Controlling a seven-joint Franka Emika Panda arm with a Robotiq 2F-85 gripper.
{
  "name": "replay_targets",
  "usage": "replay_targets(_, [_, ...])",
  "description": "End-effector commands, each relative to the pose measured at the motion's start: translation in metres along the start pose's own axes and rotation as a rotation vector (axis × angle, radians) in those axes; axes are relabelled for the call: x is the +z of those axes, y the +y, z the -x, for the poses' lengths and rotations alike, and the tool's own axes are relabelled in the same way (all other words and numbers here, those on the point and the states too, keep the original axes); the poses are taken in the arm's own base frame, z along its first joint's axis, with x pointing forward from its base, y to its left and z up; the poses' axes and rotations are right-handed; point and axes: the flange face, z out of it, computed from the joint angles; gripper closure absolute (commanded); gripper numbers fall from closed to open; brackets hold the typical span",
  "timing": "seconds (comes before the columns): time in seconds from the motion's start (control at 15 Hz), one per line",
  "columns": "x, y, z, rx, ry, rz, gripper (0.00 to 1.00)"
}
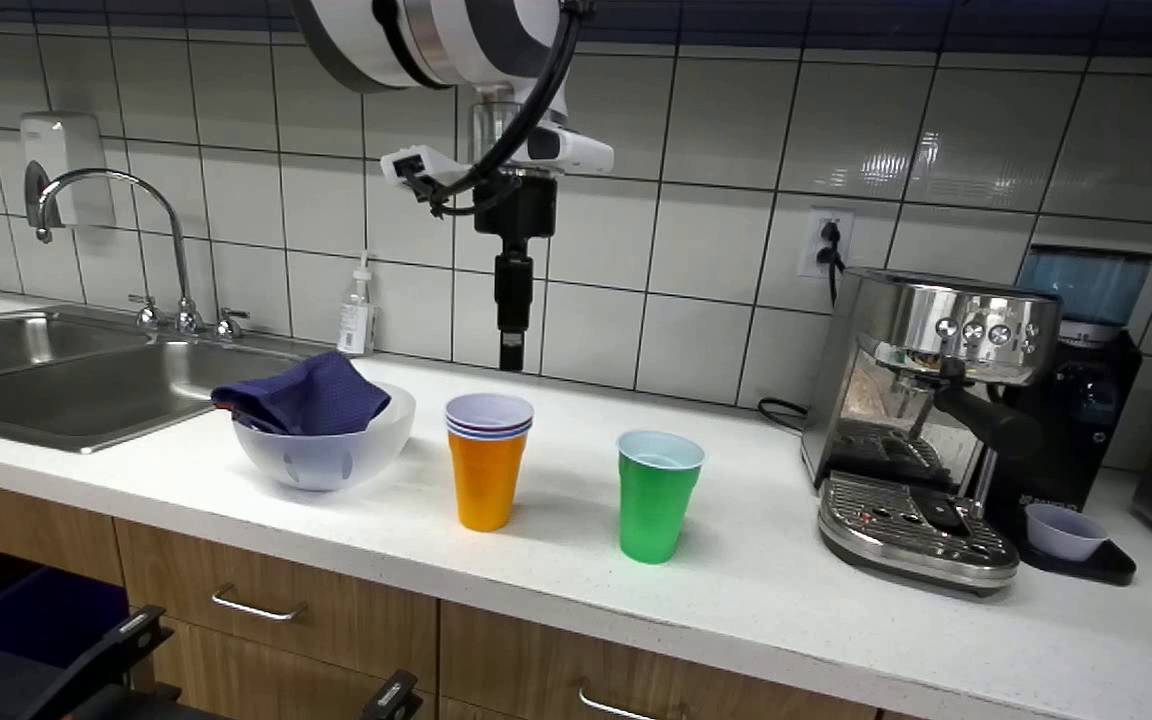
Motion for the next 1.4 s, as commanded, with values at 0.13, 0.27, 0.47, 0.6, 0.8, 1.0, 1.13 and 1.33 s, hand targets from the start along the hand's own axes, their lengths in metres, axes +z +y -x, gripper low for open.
replay_targets(0.13, [-0.007, -0.003, -0.006, 0.013, 0.017, 0.000, 0.00])
replay_targets(0.27, [-0.008, -0.001, -0.010, 0.022, 0.024, 0.002, 0.00])
replay_targets(0.47, [-0.009, 0.002, -0.020, 0.035, 0.036, 0.009, 0.00])
replay_targets(0.6, [-0.008, 0.006, -0.029, 0.048, 0.049, 0.017, 0.00])
replay_targets(0.8, [-0.003, 0.012, -0.041, 0.074, 0.060, 0.032, 0.00])
replay_targets(1.0, [0.006, 0.017, -0.052, 0.097, 0.061, 0.049, 0.00])
replay_targets(1.13, [0.012, 0.021, -0.061, 0.110, 0.060, 0.063, 0.00])
replay_targets(1.33, [0.020, 0.025, -0.074, 0.139, 0.062, 0.080, 0.00])
